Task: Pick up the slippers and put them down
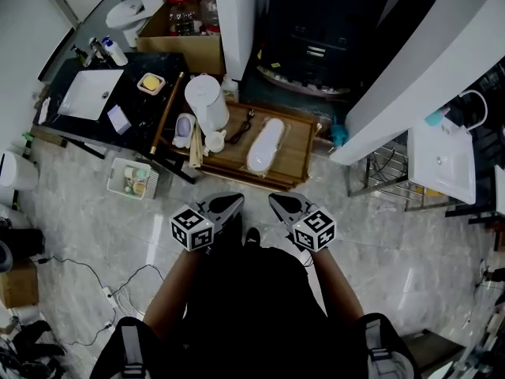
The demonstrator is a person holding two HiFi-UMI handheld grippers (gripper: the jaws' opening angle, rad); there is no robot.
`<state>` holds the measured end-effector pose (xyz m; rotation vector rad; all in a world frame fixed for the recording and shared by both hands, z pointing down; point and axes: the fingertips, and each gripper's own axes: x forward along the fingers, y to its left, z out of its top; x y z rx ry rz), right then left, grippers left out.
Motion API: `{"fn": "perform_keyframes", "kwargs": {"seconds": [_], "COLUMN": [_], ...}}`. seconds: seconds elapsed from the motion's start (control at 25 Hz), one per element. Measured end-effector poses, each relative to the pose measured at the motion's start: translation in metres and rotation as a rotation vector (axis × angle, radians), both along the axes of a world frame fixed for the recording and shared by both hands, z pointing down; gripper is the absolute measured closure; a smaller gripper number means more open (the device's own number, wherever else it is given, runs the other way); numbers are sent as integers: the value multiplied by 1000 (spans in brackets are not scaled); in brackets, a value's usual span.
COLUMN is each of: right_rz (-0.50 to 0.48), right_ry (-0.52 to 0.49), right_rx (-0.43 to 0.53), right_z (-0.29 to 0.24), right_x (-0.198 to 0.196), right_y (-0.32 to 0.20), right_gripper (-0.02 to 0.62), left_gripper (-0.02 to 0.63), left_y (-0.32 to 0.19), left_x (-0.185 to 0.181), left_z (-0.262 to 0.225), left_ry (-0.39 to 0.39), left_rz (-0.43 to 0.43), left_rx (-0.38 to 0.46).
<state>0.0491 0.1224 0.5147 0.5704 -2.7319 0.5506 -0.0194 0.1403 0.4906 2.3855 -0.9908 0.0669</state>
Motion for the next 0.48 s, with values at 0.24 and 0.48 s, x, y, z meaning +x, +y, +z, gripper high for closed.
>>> {"fn": "perform_keyframes", "kwargs": {"seconds": [0.24,0.48], "right_rz": [9,38], "right_ry": [2,8], "right_rx": [6,-4], "right_z": [-3,-2], "right_x": [-3,1], "right_y": [-10,-18], "right_gripper": [588,588], "left_gripper": [594,594], "left_y": [-10,-23], "left_x": [-1,3], "left_z": [2,3], "left_ry": [1,7], "left_rz": [14,43], "left_rx": [-9,-12]}}
